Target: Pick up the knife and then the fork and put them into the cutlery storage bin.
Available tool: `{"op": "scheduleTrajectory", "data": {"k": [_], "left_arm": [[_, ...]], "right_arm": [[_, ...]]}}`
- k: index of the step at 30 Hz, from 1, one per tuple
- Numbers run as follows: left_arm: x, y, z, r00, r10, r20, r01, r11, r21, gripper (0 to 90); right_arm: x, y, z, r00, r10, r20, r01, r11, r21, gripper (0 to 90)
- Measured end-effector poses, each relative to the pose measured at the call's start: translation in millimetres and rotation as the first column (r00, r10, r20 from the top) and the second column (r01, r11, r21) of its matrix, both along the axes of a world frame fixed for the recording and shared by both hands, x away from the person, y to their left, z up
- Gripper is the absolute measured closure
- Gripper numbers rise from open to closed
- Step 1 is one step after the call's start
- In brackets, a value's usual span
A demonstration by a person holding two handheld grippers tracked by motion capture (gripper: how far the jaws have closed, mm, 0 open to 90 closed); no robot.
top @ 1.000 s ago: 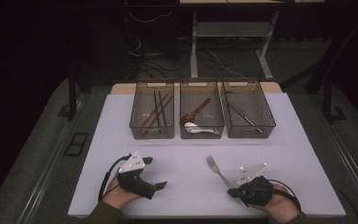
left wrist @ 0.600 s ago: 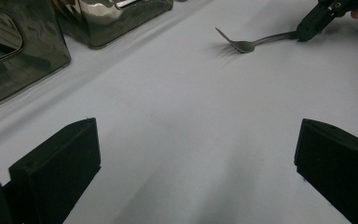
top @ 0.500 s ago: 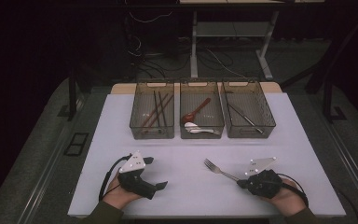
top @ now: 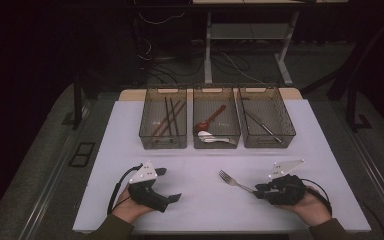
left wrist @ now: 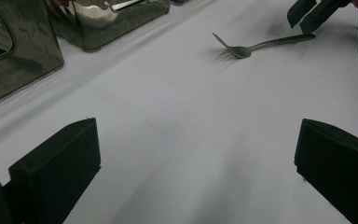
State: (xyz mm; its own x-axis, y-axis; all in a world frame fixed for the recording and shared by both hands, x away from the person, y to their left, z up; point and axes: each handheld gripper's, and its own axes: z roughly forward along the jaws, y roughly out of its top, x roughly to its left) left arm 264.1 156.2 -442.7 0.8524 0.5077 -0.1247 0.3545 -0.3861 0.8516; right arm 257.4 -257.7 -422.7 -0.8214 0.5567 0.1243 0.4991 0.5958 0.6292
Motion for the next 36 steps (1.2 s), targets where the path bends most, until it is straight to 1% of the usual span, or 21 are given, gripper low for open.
{"op": "scheduleTrajectory", "data": {"k": [4,7,9,11,14,17,20,23,24,29,31,34,36], "left_arm": [[-0.7,-0.8,0.3,1.0,-0.003,0.001,0.003,1.0,0.002,0.0],[-0.8,-1.4,-0.2,1.0,-0.002,0.0,0.002,1.0,0.002,0.0],[-0.6,-1.3,-0.5,1.0,0.0,-0.002,0.0,1.0,0.0,0.0],[-0.5,-1.1,-0.4,1.0,0.0,-0.004,0.0,1.0,0.002,0.0],[-0.6,-0.8,-0.2,1.0,-0.006,0.0,0.006,1.0,0.005,0.0],[-0.4,-0.5,-0.3,1.0,-0.005,-0.002,0.005,1.0,0.005,0.0],[-0.5,-0.8,-0.6,1.0,-0.007,0.001,0.007,0.9999,0.008,0.0],[-1.0,-0.9,-0.2,1.0,-0.007,0.002,0.007,1.0,0.006,0.0],[-0.9,-0.8,-0.3,1.0,-0.007,0.001,0.007,0.9999,0.007,0.0],[-0.9,-1.2,-0.5,1.0,-0.009,0.0,0.009,1.0,0.005,0.0],[-1.0,-1.0,-0.3,1.0,-0.009,0.001,0.009,0.9999,0.005,0.0],[-0.8,-0.7,-0.3,1.0,-0.009,0.001,0.009,0.9999,0.007,0.0],[-1.0,-0.8,-0.3,1.0,-0.009,0.001,0.009,0.9999,0.005,0.0]], "right_arm": [[6.0,4.3,2.6,1.0,0.005,-0.003,-0.005,1.0,-0.019,66.0],[12.6,10.4,5.3,1.0,0.006,-0.003,-0.006,0.999,-0.049,65.5],[17.5,15.1,7.6,0.9998,-0.006,-0.02,0.005,0.998,-0.064,65.2],[22.2,20.2,9.6,0.9992,-0.001,-0.04,-0.003,0.997,-0.08,65.3],[28.9,28.7,11.6,0.9991,0.0,-0.043,-0.005,0.992,-0.126,65.5],[35.3,35.7,12.5,0.9986,0.004,-0.053,-0.012,0.987,-0.159,66.2],[40.9,41.4,12.3,0.9975,0.023,-0.067,-0.037,0.977,-0.209,66.3],[44.6,46.0,11.0,0.996,0.024,-0.085,-0.044,0.969,-0.241,67.4],[45.6,47.2,10.1,0.9957,0.034,-0.087,-0.055,0.965,-0.257,67.7],[48.9,55.9,7.3,0.989,0.064,-0.133,-0.101,0.951,-0.292,69.1],[49.9,60.0,6.4,0.985,0.076,-0.155,-0.122,0.941,-0.315,70.4],[51.2,65.7,5.0,0.9826,0.093,-0.161,-0.147,0.918,-0.367,73.6],[51.1,69.6,5.2,0.9806,0.097,-0.17,-0.158,0.906,-0.392,74.6]]}}
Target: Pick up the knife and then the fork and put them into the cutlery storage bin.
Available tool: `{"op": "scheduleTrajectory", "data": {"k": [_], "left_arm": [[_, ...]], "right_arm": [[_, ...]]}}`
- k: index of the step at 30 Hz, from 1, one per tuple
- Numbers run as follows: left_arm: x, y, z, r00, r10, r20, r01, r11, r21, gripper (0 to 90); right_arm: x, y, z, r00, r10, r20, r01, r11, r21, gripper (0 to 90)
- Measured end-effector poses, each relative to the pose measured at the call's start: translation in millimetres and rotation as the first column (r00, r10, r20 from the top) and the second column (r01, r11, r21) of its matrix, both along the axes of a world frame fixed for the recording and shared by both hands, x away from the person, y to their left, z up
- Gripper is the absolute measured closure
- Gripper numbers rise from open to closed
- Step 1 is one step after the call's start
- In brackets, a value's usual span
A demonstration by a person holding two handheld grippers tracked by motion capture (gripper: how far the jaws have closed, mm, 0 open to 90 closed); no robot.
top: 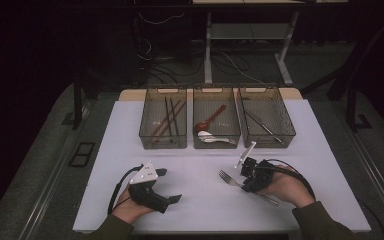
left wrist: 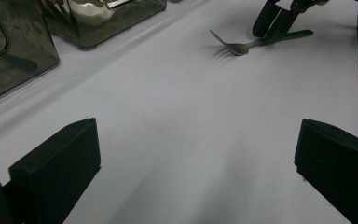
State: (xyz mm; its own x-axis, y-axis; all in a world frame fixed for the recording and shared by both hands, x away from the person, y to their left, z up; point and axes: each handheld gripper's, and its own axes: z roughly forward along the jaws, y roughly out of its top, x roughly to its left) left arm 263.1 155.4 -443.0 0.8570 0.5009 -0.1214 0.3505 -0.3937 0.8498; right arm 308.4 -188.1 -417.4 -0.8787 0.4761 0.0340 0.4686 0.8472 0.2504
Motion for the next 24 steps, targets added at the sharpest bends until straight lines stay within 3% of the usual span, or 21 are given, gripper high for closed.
{"op": "scheduleTrajectory", "data": {"k": [5,13,21,24], "left_arm": [[-0.3,0.2,0.2,1.0,-0.001,0.0,0.001,1.0,0.0,0.0],[-0.5,0.1,0.4,1.0,-0.001,0.002,0.001,1.0,0.001,0.0],[-0.8,0.6,0.7,1.0,-0.001,0.003,0.001,1.0,-0.002,0.0],[-0.7,0.6,0.7,1.0,0.001,0.004,-0.001,1.0,-0.008,0.0]], "right_arm": [[-0.5,8.5,-0.8,0.9994,-0.002,-0.034,0.001,0.999,-0.046,77.3],[2.0,18.7,-0.9,0.9997,0.018,-0.018,-0.02,0.99,-0.137,83.3],[2.3,17.4,-0.3,0.9996,0.019,-0.022,-0.022,0.991,-0.133,84.3],[3.7,13.8,1.1,0.9999,0.009,-0.005,-0.01,0.993,-0.121,84.3]]}}
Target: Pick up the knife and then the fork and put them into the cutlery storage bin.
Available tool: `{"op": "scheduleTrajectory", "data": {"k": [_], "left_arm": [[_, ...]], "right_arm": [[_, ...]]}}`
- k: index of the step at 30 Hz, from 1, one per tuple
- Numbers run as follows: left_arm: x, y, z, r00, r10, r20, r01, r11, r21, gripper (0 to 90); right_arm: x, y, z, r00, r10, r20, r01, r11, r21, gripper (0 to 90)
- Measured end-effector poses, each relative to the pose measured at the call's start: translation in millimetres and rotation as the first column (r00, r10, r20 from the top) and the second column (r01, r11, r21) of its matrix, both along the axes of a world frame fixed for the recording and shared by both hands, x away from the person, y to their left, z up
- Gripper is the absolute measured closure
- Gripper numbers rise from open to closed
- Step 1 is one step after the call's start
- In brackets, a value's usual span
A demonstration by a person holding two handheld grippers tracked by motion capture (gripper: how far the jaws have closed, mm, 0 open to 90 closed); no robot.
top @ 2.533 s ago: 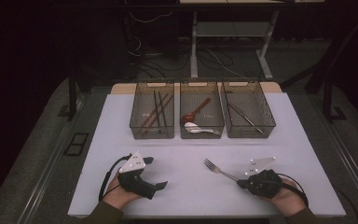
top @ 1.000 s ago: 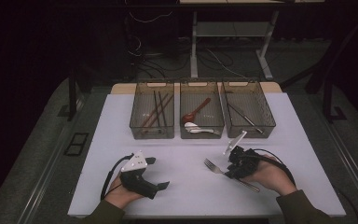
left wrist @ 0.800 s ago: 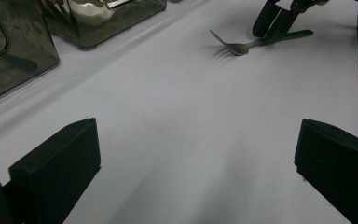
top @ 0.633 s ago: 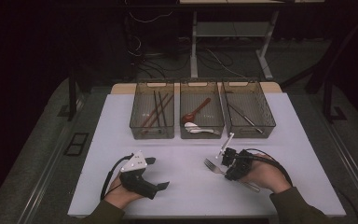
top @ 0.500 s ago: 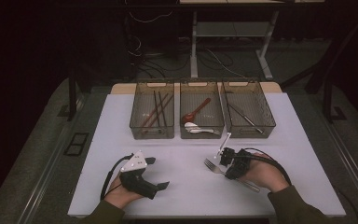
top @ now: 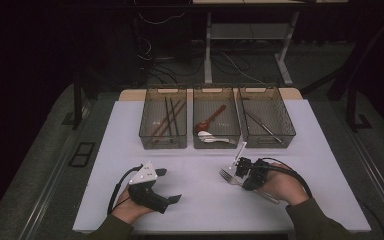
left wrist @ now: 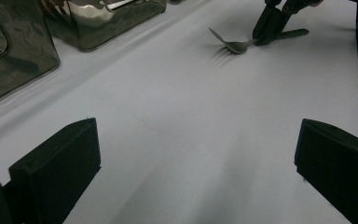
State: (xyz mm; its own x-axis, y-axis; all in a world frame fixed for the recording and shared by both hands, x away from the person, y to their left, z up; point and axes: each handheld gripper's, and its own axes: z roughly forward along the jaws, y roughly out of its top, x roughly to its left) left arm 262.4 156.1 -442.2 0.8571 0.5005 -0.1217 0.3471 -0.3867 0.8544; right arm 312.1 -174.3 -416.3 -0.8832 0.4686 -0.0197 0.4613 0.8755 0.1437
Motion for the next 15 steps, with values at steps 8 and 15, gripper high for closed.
{"op": "scheduleTrajectory", "data": {"k": [8,15], "left_arm": [[0.0,-0.2,0.0,1.0,-0.004,-0.001,0.004,1.0,0.006,0.0],[0.2,0.1,0.0,1.0,0.0,-0.001,0.0,1.0,-0.001,0.0]], "right_arm": [[6.9,-24.1,17.0,0.9947,-0.088,0.052,0.08,0.985,0.151,84.4],[16.0,-53.2,31.8,0.9762,-0.194,0.097,0.151,0.931,0.332,84.5]]}}
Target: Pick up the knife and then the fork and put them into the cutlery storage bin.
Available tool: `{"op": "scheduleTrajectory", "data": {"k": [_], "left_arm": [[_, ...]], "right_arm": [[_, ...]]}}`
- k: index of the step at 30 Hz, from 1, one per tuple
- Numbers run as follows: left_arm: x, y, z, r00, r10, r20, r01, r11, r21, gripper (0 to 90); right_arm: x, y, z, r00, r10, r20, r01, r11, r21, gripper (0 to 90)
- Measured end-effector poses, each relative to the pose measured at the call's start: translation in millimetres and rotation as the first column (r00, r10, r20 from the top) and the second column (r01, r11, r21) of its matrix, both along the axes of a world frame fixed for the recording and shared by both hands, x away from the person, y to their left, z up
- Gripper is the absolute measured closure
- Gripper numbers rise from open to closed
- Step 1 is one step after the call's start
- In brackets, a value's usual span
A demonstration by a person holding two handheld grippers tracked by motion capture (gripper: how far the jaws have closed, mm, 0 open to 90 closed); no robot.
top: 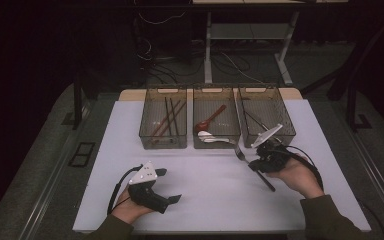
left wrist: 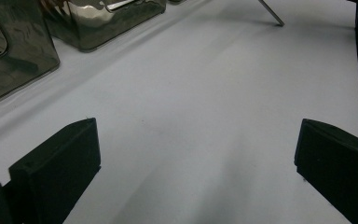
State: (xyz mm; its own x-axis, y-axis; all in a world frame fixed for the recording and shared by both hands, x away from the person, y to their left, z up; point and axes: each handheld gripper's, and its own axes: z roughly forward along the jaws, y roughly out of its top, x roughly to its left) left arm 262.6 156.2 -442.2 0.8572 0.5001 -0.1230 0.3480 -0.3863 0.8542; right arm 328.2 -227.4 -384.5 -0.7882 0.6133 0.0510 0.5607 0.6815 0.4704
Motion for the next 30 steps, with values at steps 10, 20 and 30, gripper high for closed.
{"op": "scheduleTrajectory", "data": {"k": [10,20,30], "left_arm": [[2.2,0.9,1.8,0.9999,0.013,-0.005,-0.013,0.9999,-0.011,0.0],[1.6,2.5,1.7,0.9999,0.016,-0.004,-0.016,0.9999,-0.005,0.0],[0.8,4.4,1.3,0.9999,0.015,0.0,-0.015,0.9998,-0.011,0.0]], "right_arm": [[13.8,-41.0,21.3,0.984,-0.137,0.113,0.104,0.96,0.262,84.6],[33.3,-67.9,44.0,0.943,-0.254,0.215,0.14,0.889,0.436,84.6],[59.4,-83.9,74.1,0.8894,-0.346,0.299,0.173,0.86,0.479,84.5]]}}
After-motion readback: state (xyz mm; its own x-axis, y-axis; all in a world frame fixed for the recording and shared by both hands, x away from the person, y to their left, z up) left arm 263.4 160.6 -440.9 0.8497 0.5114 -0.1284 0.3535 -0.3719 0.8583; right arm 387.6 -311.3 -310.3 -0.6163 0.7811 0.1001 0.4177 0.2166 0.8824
